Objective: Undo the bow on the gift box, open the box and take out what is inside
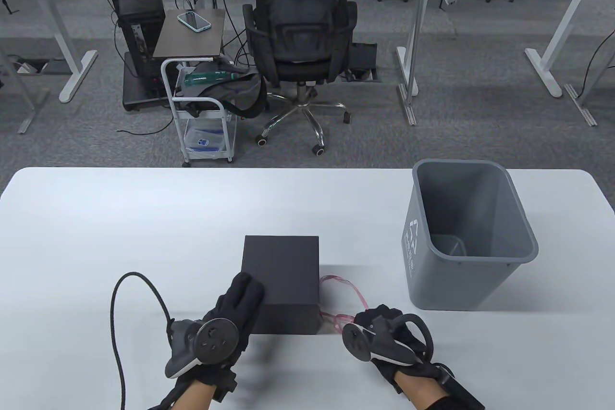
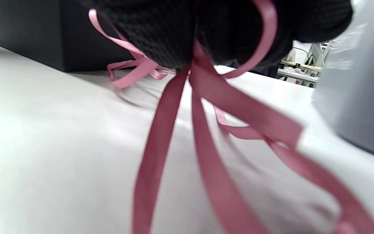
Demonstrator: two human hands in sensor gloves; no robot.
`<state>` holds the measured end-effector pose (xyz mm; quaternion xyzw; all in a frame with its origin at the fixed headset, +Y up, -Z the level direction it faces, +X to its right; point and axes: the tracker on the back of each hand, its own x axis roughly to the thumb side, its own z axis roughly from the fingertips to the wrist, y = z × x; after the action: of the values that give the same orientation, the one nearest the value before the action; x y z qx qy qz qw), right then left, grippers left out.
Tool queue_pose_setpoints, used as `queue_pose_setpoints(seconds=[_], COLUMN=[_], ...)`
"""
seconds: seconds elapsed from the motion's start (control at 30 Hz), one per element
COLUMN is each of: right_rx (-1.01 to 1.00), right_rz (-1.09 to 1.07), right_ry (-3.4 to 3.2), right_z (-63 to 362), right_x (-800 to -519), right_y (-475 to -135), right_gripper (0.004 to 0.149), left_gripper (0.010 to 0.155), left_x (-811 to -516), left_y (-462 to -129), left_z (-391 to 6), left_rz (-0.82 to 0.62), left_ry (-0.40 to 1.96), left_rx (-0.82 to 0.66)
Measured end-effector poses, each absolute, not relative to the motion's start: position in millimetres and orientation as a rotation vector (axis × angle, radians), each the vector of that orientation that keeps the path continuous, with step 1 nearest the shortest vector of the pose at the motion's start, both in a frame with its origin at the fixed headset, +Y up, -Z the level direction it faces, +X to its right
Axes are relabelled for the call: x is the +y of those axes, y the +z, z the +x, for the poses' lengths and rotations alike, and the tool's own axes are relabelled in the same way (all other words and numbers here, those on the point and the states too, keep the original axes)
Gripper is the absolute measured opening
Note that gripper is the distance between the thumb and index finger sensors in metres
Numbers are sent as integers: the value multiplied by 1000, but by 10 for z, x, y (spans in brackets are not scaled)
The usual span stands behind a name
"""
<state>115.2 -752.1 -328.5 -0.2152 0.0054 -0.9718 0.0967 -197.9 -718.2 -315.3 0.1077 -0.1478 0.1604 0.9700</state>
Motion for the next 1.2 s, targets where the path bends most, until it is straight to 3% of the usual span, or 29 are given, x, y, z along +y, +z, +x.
queue_pose_setpoints(seconds=[0.37, 0.5, 0.67, 0.8, 0.97, 1.1, 1.2], right_rx=[119, 277, 352, 292, 183, -12, -187], right_rz=[-470, -453, -518, -478, -248, -300, -404], right_ry=[-2926, -3100, -3369, -3506, -3567, -3568, -3506], right_z=[1654, 1631, 1377, 1088, 835, 722, 696], right_x=[-7050, -6767, -6653, -6755, -7194, -7517, -7682], right_y=[-2947, -2961, -3151, -3404, -3805, -3933, -3957], right_gripper=[39, 39, 39, 39, 39, 40, 50], left_gripper=[53, 53, 53, 53, 53, 53, 53], left_x=[-7182, -7180, -7182, -7185, -7180, -7180, -7185], left_y=[-3151, -3152, -3152, -3152, -3152, -3157, -3162], left_z=[-1973, -1976, -1977, -1980, -1981, -1983, -1982], left_rz=[221, 220, 221, 221, 213, 206, 205], left_ry=[318, 320, 318, 319, 314, 317, 315], left_rx=[-297, -297, -300, -302, -303, -303, -303])
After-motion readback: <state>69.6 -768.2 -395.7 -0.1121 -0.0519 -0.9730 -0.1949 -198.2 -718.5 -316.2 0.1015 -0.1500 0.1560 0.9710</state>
